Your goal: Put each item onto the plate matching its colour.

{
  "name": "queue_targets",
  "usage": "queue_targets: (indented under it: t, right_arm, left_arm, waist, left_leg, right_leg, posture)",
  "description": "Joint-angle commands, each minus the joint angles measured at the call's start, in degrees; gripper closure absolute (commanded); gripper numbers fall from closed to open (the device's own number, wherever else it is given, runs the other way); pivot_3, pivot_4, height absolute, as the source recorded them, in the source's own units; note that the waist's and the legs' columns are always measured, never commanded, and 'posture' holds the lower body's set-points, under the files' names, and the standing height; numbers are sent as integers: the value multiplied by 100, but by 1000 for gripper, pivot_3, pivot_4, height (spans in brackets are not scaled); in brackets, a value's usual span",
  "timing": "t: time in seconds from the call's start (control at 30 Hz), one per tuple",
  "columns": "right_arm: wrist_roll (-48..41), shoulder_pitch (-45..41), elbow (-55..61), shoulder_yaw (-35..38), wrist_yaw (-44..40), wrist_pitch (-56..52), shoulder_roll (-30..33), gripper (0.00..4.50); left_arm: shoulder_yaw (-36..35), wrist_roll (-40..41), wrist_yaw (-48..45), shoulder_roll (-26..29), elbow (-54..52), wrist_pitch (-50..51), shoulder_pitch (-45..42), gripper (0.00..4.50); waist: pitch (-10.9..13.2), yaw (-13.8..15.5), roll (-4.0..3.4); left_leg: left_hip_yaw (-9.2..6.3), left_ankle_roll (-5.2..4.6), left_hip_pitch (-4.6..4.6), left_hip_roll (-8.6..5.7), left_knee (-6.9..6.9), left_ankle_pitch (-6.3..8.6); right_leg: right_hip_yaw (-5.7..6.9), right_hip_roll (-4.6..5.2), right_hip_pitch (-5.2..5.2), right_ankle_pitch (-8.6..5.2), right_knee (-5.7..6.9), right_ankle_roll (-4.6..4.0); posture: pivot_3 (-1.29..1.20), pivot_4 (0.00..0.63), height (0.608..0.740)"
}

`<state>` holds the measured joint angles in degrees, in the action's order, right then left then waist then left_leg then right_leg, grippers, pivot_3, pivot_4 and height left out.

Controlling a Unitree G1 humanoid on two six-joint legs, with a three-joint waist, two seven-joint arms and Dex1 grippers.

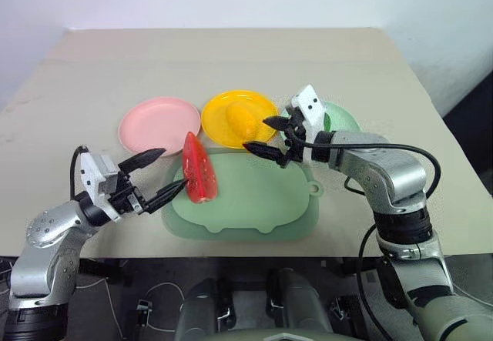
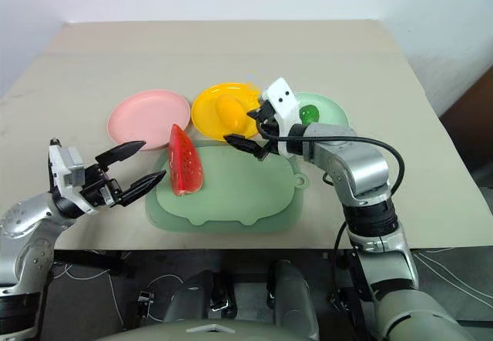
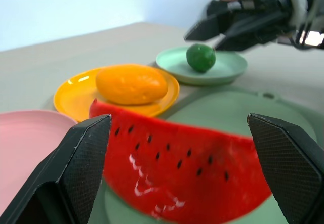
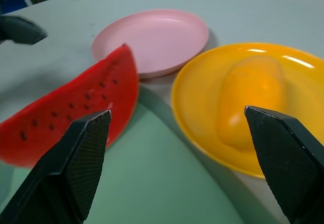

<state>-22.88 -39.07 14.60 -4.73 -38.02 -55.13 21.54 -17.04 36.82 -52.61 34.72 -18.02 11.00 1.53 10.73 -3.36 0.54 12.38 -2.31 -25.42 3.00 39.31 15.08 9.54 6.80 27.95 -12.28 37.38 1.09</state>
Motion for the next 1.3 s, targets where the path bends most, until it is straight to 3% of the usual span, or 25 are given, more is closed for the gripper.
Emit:
queue_targets:
  t: [0.03, 0.2, 0.37, 0.7, 1.3]
  right_arm:
    - [-144, 55, 309, 69, 55, -83, 96, 19]
    - [-176, 195, 253, 199, -5, -12, 386, 19]
    - [-197, 251, 235, 253, 40, 29, 508, 19]
    - [-138, 275, 138, 366, 220, 118, 552, 19]
    - [-124, 318, 188, 403, 477, 160, 536, 19]
  left_arm:
    - [-25, 194, 376, -48, -508, 292, 10, 0]
    - [344, -27, 1478, -349, -1169, 936, 21, 0]
    - [328, 427, 2228, -624, -1531, 1563, -158, 0]
    - [733, -41, 3353, -218, -1535, 3032, -924, 0]
    - [857, 424, 3555, -410, -1617, 4320, -1510, 0]
  waist:
    - [0, 32, 0]
    - [-1, 125, 1]
    - [-1, 127, 4]
    - [-2, 150, 4]
    - [-2, 238, 4]
  left_leg:
    - [0, 0, 0, 0, 0, 0]
    - [-4, -1, 2, -4, 1, 0]
    - [-6, -1, 9, -4, 5, 0]
    - [-9, -2, 12, -5, 8, -1]
    - [-10, -2, 17, -5, 12, -2]
  right_leg:
    - [0, 0, 0, 0, 0, 0]
    - [2, 0, -12, 0, -6, 0]
    - [3, -2, -28, 0, -16, 1]
    - [7, -4, -37, 1, -16, 2]
    - [7, -5, -43, 1, -14, 2]
  posture:
    - [0, 150, 696]
    - [0, 150, 696]
    - [0, 150, 696]
    - [0, 150, 696]
    - [0, 150, 696]
